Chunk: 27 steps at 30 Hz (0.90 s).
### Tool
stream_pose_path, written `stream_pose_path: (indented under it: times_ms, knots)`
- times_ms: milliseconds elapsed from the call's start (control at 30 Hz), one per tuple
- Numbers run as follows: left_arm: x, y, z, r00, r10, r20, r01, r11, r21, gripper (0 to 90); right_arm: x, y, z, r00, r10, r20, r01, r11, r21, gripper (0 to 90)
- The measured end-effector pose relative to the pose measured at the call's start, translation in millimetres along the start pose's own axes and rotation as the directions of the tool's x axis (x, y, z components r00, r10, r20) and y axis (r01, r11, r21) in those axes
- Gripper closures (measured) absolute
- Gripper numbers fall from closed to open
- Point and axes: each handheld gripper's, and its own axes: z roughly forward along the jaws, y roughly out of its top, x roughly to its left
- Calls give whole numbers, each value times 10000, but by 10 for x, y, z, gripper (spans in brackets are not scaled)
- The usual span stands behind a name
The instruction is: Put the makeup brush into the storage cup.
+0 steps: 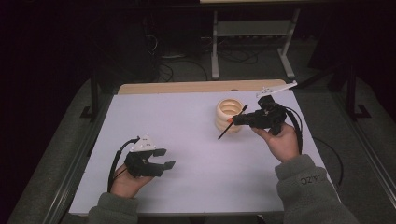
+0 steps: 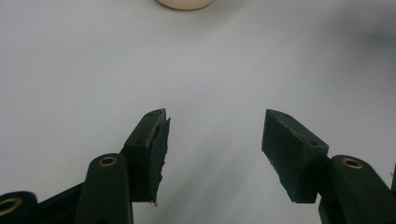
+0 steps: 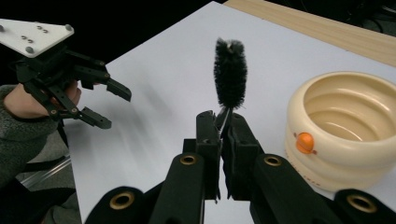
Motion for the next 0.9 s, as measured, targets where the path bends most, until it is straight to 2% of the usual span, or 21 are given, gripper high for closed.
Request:
stream_pose_path:
  times_ms: [367, 467, 700, 800, 900]
  knots:
    - [36, -8, -27, 9999, -156, -48, 156, 9999, -49, 375, -60, 132, -61, 9998, 71, 194, -70, 9999, -75, 845]
    - [51, -8, -40, 10000, -4, -73, 4, 10000, -7, 373, -73, 170, -74, 9996, 92, 270, -89, 9999, -82, 845]
    - [48, -5, -51, 9998, -119, -137, 118, 9999, -91, 364, -125, 254, -95, 9989, 236, 401, -232, 9997, -110, 845]
    - [64, -4, -66, 9999, -12, -158, 11, 10000, -29, 360, -152, 292, -110, 9988, 240, 437, -233, 9996, -164, 845]
    - [65, -5, -73, 9997, -122, -191, 121, 9999, -81, 356, -167, 335, -126, 9985, 235, 502, -224, 9995, -236, 846]
